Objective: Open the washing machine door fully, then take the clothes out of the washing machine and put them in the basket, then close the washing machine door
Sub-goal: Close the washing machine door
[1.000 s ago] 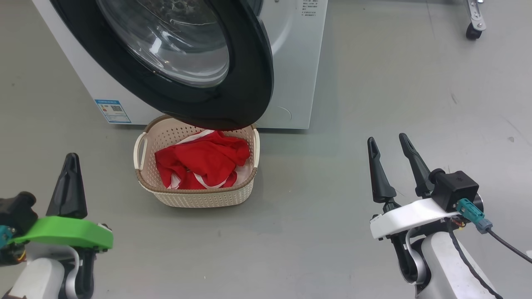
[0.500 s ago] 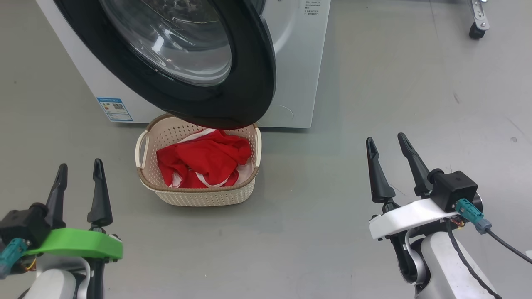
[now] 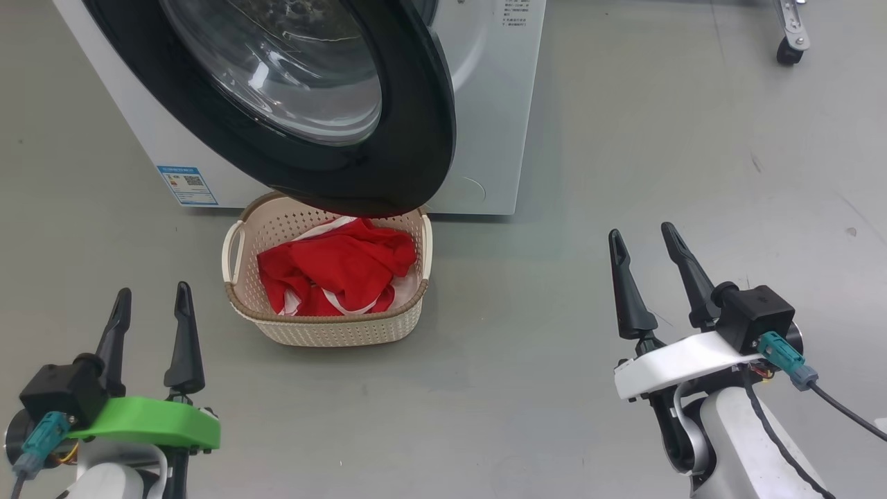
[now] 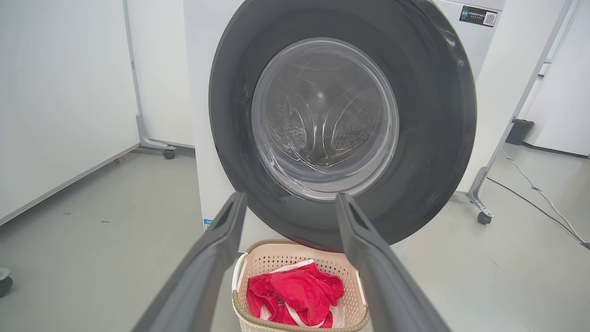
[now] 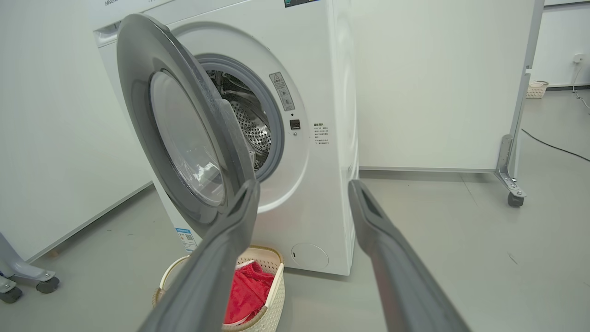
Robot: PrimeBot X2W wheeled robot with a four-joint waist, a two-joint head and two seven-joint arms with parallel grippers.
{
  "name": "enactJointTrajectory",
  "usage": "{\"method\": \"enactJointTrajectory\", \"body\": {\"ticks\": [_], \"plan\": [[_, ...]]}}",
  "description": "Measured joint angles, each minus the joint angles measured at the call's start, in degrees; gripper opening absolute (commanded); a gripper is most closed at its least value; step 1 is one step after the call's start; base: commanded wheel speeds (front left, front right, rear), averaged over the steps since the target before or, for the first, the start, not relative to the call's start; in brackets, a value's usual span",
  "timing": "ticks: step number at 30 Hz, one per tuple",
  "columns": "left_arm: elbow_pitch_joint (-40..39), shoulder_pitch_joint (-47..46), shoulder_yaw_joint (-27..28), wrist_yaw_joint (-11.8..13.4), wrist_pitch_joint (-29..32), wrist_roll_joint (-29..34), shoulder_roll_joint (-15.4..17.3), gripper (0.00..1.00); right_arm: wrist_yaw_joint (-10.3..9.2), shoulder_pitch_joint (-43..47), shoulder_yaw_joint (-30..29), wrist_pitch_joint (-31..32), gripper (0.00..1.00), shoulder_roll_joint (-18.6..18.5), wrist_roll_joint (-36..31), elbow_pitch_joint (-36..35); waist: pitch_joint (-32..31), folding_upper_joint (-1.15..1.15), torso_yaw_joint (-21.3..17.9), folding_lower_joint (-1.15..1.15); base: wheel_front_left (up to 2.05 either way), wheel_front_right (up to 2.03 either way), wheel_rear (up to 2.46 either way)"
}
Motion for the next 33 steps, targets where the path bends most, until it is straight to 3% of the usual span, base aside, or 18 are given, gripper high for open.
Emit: {"method": "enactJointTrajectory", "body": {"ticks": [33], "plan": [[0.3,1.1,1.4,-2.7,0.0,4.5,-2.0,1.0,-0.6,0.0,-0.9,0.0,1.0,0.6,-0.9,1.2,-0.1,0.0,-1.3,0.0,0.0,0.0,0.0]]}}
